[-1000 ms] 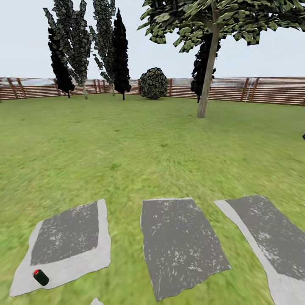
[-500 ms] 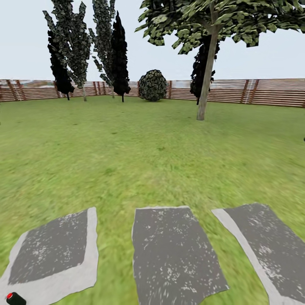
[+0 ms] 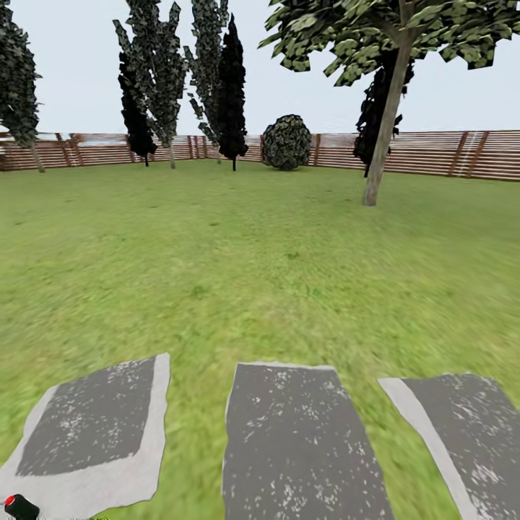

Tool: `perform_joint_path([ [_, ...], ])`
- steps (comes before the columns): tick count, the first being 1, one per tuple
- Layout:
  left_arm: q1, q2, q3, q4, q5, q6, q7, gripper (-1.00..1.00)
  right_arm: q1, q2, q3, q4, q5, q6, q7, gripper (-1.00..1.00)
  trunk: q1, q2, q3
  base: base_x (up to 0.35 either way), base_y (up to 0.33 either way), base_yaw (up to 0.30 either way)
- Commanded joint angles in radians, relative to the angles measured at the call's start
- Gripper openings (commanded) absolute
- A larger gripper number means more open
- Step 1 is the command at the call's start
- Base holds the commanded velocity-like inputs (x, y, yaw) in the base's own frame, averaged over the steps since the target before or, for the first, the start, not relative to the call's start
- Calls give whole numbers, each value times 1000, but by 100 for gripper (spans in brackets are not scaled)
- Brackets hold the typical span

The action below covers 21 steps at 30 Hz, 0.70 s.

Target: In the garden, pick up the pesticide atomizer on the floor and spray pesticide onto both trees until each tree trunk is fully covered.

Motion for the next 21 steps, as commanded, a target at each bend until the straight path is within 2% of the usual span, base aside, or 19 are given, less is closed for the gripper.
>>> perform_joint_path([
  [1,0,0,0,0,0,0,0,100,0,0,0,0,0,0,0,100,0,0,0,163,-241,276],
  [21,0,1,2,1,0,2,0,100,0,0,0,0,0,0,0,100,0,0,0,154,-251,277],
])
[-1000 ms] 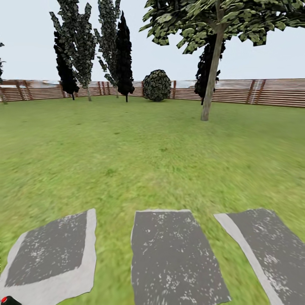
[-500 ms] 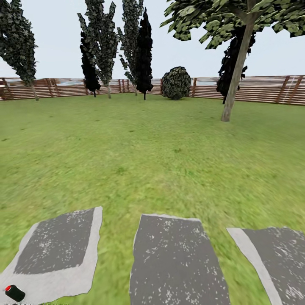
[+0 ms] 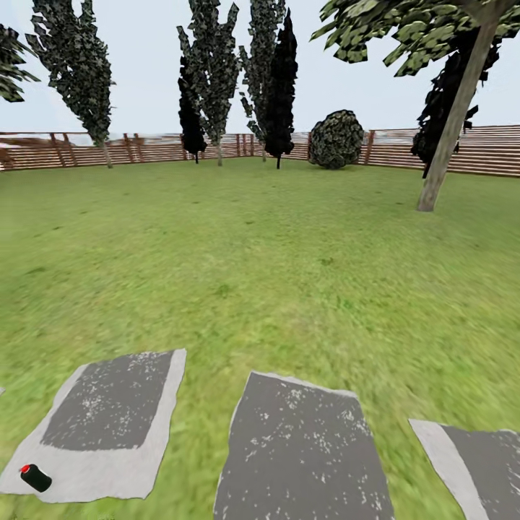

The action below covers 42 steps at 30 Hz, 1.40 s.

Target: In the garden, pick up the pesticide atomizer on the floor and spray pesticide onto both trees until each tree trunk is fully covered.

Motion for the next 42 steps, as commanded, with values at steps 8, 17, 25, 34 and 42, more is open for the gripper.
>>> perform_joint_path([
  [8,0,0,0,0,0,0,0,100,0,0,0,0,0,0,0,100,0,0,0,170,-276,277],
  [17,0,0,0,0,0,0,0,100,0,0,0,0,0,0,0,100,0,0,0,173,-279,277],
  [25,0,0,0,0,0,0,0,100,0,1,0,0,0,0,0,100,0,0,0,174,-279,277],
  [34,0,1,2,0,0,0,5,100,0,0,0,0,0,0,0,100,0,0,0,174,-279,277],
  [42,0,2,15,0,0,0,14,100,0,0,0,0,0,0,0,100,0,0,0,176,-278,277],
])
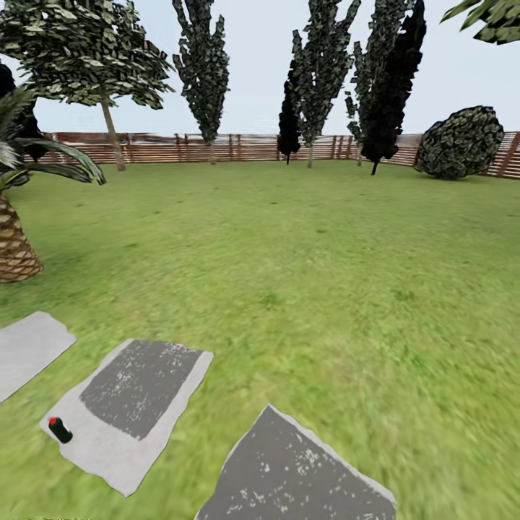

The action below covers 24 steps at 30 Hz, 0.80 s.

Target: In the garden, pick up the pesticide atomizer on the floor and spray pesticide onto both trees until each tree trunk is fully covered.

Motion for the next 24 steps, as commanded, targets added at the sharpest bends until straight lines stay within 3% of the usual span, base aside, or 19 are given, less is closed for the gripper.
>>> perform_joint_path([
  [1,0,0,0,0,0,0,0,100,0,0,0,0,0,0,0,100,0,0,0,203,-276,277],
  [10,1,0,-1,0,0,-1,0,100,0,1,0,0,0,0,0,100,0,0,0,260,-218,277],
  [24,3,-1,-1,0,0,-2,0,100,0,0,0,0,0,0,0,100,0,0,0,337,-13,277],
])
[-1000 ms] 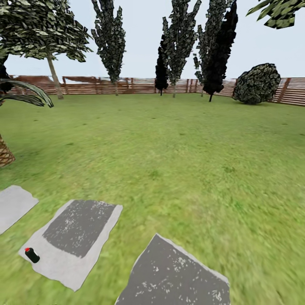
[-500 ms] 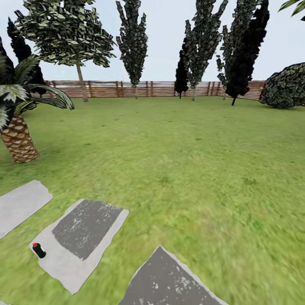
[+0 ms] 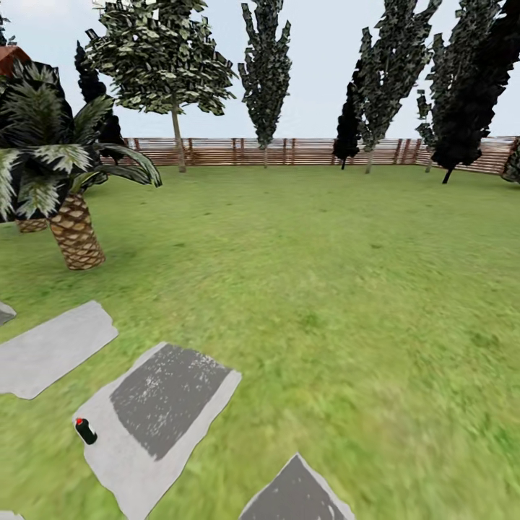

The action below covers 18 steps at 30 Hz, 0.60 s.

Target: In the garden, pick up the pesticide atomizer on the floor and spray pesticide onto both trees until each tree trunk is fully covered.

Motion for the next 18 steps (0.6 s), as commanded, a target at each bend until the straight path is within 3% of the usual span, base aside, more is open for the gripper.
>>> perform_joint_path([
  [1,0,0,0,0,0,0,0,100,0,0,0,0,0,0,0,100,0,0,0,341,0,277],
  [10,0,-1,0,0,0,0,0,100,0,0,0,0,0,0,0,100,0,0,0,337,-17,277],
  [18,0,-1,0,0,-1,0,0,100,0,0,1,0,0,0,0,100,0,0,0,297,-140,277],
])
